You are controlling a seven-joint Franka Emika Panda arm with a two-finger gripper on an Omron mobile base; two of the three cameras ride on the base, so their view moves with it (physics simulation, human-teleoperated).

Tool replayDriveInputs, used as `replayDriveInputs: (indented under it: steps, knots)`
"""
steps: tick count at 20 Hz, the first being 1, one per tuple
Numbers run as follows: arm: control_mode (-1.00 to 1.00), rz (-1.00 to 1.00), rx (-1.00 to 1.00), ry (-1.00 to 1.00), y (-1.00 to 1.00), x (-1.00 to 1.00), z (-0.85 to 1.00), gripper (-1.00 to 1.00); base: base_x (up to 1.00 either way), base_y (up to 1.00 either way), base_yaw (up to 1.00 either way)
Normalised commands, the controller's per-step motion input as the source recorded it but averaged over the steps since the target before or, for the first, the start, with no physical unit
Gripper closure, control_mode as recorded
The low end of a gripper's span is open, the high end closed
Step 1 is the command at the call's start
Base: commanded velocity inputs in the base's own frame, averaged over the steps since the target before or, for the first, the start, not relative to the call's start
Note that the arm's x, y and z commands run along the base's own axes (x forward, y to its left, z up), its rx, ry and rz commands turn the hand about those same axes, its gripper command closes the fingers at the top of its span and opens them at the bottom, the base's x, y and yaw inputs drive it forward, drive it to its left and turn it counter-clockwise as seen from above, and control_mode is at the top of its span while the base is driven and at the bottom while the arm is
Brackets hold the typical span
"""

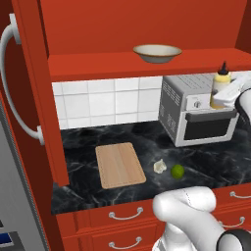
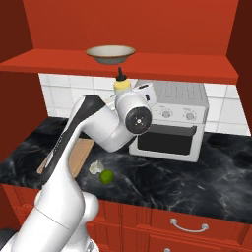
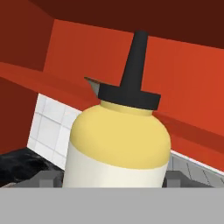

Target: Open the cabinet. Place the bowl and condiment on the counter. Then place the lime and garlic on the cutting board.

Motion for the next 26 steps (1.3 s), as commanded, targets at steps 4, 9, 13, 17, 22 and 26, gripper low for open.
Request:
replayDriveInputs:
  steps: [4,9,13,17,22,26]
  knots:
    - [-1.0,0.0,-0.04,0.04,0.0,-0.13,-0.53,1.0,0.0,0.0,0.0]
    - [-1.0,0.0,-0.03,0.1,0.0,-0.11,-0.49,1.0,0.0,0.0,0.0]
    - [-1.0,0.0,-0.02,0.11,-0.15,-0.09,-0.59,1.0,0.0,0.0,0.0]
    - [-1.0,0.0,-0.01,0.1,-0.31,-0.07,-0.62,1.0,0.0,0.0,0.0]
    - [-1.0,0.0,0.0,0.09,-0.42,-0.05,-0.58,1.0,0.0,0.0,0.0]
    - [-1.0,0.0,0.05,0.05,-0.45,-0.07,-0.49,1.0,0.0,0.0,0.0]
